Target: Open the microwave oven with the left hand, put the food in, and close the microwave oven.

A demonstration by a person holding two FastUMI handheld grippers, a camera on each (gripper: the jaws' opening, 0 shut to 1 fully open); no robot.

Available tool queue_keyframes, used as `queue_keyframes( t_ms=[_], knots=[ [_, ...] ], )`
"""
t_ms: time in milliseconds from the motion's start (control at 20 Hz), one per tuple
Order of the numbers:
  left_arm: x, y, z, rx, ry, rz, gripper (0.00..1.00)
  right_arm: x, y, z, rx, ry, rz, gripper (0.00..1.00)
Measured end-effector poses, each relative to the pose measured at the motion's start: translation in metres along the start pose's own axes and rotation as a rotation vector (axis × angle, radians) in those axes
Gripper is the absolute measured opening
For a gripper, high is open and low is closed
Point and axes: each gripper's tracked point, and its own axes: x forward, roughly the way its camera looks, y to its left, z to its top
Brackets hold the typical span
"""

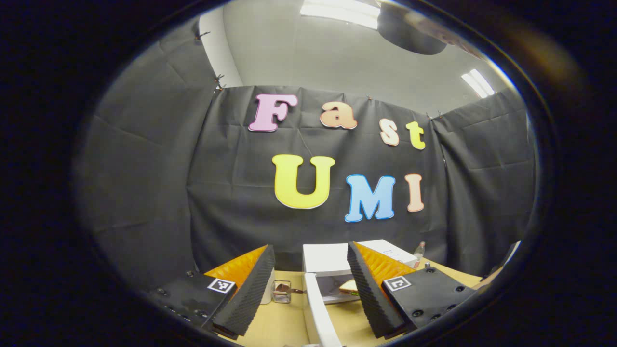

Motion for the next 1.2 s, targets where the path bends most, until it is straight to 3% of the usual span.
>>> queue_keyframes(
  t_ms=[350,700,1050,1100,1200],
  knots=[
    [-0.005,0.032,-0.016,-0.040,0.032,0.048,0.96,0.072,-0.001,0.007,0.177,-0.165,0.016,0.32],
    [-0.010,0.064,-0.035,-0.035,0.091,0.094,0.96,0.125,-0.005,0.014,0.222,-0.302,0.020,0.31],
    [0.001,0.079,-0.038,-0.021,0.084,0.109,0.96,0.148,-0.027,0.018,0.146,-0.343,-0.087,0.32],
    [0.003,0.077,-0.038,-0.020,0.082,0.101,0.96,0.147,-0.033,0.018,0.114,-0.336,-0.120,0.43],
    [0.012,0.072,-0.039,-0.023,0.081,0.078,0.96,0.140,-0.035,0.012,0.079,-0.312,-0.152,0.55]
  ],
)
